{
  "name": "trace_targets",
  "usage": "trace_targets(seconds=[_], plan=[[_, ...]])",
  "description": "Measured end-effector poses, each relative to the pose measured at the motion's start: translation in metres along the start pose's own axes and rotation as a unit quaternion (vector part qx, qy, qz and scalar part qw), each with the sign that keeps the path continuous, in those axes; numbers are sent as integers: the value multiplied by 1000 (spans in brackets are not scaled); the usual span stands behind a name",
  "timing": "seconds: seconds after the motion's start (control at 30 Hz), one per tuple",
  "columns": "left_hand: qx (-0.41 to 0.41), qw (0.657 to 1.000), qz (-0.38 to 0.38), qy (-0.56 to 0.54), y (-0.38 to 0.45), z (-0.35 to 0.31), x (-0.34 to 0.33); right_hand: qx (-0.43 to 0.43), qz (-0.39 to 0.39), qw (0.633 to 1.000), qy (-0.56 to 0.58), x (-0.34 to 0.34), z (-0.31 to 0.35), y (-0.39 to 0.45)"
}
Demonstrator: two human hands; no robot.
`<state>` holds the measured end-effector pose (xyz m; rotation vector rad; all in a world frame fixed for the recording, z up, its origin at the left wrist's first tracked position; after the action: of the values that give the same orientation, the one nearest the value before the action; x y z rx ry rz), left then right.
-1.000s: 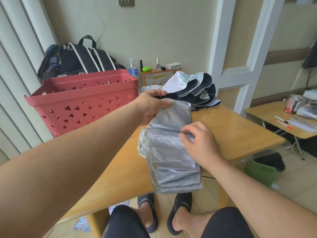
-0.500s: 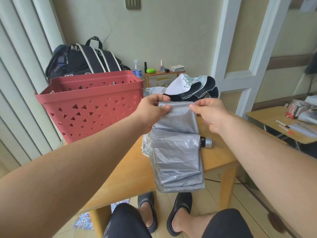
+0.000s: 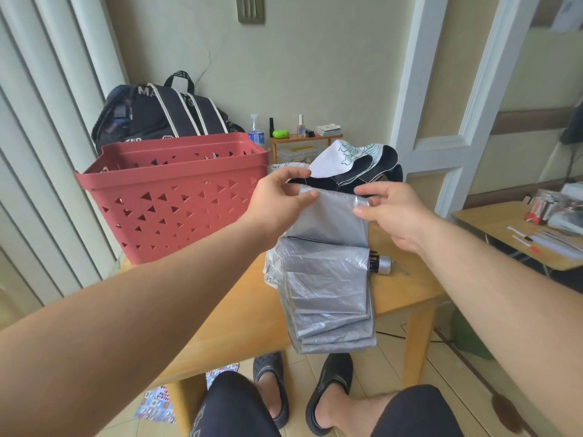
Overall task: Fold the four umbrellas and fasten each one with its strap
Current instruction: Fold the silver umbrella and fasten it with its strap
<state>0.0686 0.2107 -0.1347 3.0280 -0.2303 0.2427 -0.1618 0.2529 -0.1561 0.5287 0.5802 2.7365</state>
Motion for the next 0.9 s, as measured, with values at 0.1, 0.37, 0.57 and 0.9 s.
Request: trace_targets(seconds=[0.1, 0.37, 0.57, 0.9], plan=[[29, 998, 53, 7, -18, 12, -2, 43, 31, 992, -113, 2, 14, -22], [91, 981, 143, 94, -52, 71, -2, 93, 93, 958, -255, -9, 14, -88], [-37, 945, 69, 319, -63, 73, 5, 249, 112, 905, -325, -26, 11, -106], [-253, 875, 68, 406, -87, 73, -7, 345, 194, 829, -396, -43, 3, -125]])
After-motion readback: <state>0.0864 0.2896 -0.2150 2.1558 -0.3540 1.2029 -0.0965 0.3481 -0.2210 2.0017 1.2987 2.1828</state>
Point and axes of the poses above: each hand's wrist, its own y-axis towards the middle knuckle, its own x-axis out of the back of the hand, z = x × y, the point moved 8 cm from there along y, towards the middle knuckle, and after that the axes turned 14 degrees about x, right-handed, at the moved point
